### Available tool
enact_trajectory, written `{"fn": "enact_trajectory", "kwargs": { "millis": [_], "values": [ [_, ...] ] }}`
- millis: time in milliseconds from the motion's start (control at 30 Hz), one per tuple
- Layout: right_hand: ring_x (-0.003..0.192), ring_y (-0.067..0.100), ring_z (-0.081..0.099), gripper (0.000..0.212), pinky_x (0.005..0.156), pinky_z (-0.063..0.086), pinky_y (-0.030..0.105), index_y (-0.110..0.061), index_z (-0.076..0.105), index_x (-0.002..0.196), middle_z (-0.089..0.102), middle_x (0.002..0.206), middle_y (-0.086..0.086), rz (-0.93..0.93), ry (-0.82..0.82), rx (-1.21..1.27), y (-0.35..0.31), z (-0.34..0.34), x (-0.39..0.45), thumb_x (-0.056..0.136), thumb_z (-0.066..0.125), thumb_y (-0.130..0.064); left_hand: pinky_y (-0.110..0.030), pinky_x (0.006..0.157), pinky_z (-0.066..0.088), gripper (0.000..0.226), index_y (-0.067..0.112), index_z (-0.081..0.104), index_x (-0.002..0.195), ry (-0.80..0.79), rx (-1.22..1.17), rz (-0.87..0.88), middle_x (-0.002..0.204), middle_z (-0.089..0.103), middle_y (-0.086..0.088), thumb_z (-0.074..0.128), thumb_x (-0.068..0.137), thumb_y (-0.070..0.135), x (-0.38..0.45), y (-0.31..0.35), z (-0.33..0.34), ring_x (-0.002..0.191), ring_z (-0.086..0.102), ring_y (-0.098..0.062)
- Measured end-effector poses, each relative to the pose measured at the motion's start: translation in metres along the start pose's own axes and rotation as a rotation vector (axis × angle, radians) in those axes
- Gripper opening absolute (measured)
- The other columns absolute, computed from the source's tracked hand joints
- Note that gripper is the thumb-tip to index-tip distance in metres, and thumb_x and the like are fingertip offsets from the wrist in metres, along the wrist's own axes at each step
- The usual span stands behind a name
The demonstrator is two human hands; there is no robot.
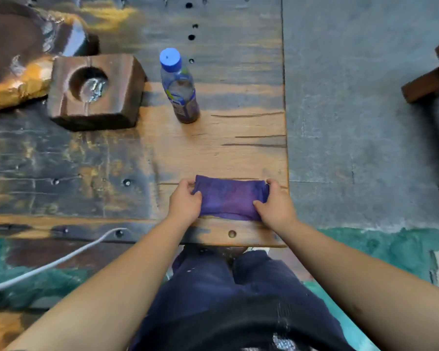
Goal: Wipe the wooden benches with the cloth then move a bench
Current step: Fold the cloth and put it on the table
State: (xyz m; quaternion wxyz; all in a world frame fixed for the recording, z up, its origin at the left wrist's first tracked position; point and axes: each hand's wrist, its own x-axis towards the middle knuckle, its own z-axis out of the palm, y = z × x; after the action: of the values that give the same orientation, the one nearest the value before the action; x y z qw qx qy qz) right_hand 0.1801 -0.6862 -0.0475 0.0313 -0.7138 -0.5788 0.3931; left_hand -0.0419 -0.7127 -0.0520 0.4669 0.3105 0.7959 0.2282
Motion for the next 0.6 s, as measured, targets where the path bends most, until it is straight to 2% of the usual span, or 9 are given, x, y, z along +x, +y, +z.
{"fn": "enact_trajectory", "kwargs": {
  "millis": [100,167,233,300,400,500,600],
  "values": [
    [0.126,0.032,0.047,0.073,0.099,0.041,0.04,-0.014,0.034,0.144,0.047,0.141,0.014,-0.027,-0.044,-0.076,0.006,-0.019,0.0,0.084,0.068,-0.037,-0.038,0.104,0.041,0.049,0.007,0.045,0.137,0.073,0.124,-0.007,0.128,0.059,-0.015,0.059,0.09,0.018,-0.011,0.004,-0.008,0.12,0.054,-0.031],
    [0.129,0.033,0.045,0.074,0.1,0.04,0.043,-0.017,0.032,0.146,0.043,0.144,0.014,-0.021,-0.049,-0.104,0.012,-0.031,-0.001,0.086,0.063,-0.048,-0.034,0.113,0.03,0.062,0.009,0.037,0.146,0.107,0.185,0.068,0.147,0.044,-0.013,0.058,0.092,0.031,-0.022,0.008,-0.013,0.136,0.04,-0.027],
    [0.131,0.033,0.043,0.075,0.103,0.038,0.044,-0.018,0.031,0.147,0.042,0.146,0.014,-0.002,-0.021,-0.129,0.019,-0.047,-0.003,0.087,0.057,-0.055,-0.035,0.117,0.022,0.069,0.013,0.03,0.151,0.084,0.275,0.198,0.156,0.032,-0.013,0.055,0.093,0.04,-0.031,0.017,-0.013,0.145,0.026,-0.024],
    [0.133,0.033,0.04,0.076,0.107,0.036,0.045,-0.017,0.031,0.147,0.041,0.147,0.012,-0.034,0.018,-0.18,0.024,-0.06,-0.006,0.088,0.051,-0.06,-0.042,0.119,0.017,0.075,0.02,0.02,0.154,0.056,0.448,0.281,0.161,0.019,-0.011,0.048,0.093,0.052,-0.038,0.029,-0.011,0.149,0.011,-0.023],
    [0.138,0.032,0.034,0.08,0.11,0.033,0.051,-0.02,0.029,0.148,0.031,0.155,0.008,-0.051,0.064,-0.27,0.029,-0.086,-0.014,0.086,0.041,-0.069,-0.054,0.118,0.015,0.082,0.028,0.009,0.155,0.037,0.663,0.34,0.164,0.004,-0.007,0.035,0.088,0.067,-0.051,0.061,-0.001,0.15,0.002,-0.023],
    [0.142,0.031,0.029,0.082,0.112,0.028,0.053,-0.027,0.025,0.15,0.021,0.16,0.006,-0.097,0.089,-0.322,0.034,-0.11,-0.011,0.084,0.035,-0.074,-0.06,0.115,0.014,0.086,0.034,0.003,0.154,0.052,0.728,0.418,0.164,-0.001,-0.004,0.024,0.08,0.074,-0.059,0.096,0.014,0.15,-0.002,-0.023],
    [0.143,0.03,0.027,0.082,0.113,0.026,0.054,-0.031,0.022,0.15,0.016,0.162,0.003,-0.135,0.11,-0.35,0.045,-0.141,0.009,0.082,0.031,-0.077,-0.063,0.113,0.013,0.084,0.037,0.002,0.153,0.068,0.791,0.473,0.164,-0.005,-0.002,0.028,0.082,0.072,-0.056,0.13,0.038,0.15,-0.004,-0.024]
  ]
}}
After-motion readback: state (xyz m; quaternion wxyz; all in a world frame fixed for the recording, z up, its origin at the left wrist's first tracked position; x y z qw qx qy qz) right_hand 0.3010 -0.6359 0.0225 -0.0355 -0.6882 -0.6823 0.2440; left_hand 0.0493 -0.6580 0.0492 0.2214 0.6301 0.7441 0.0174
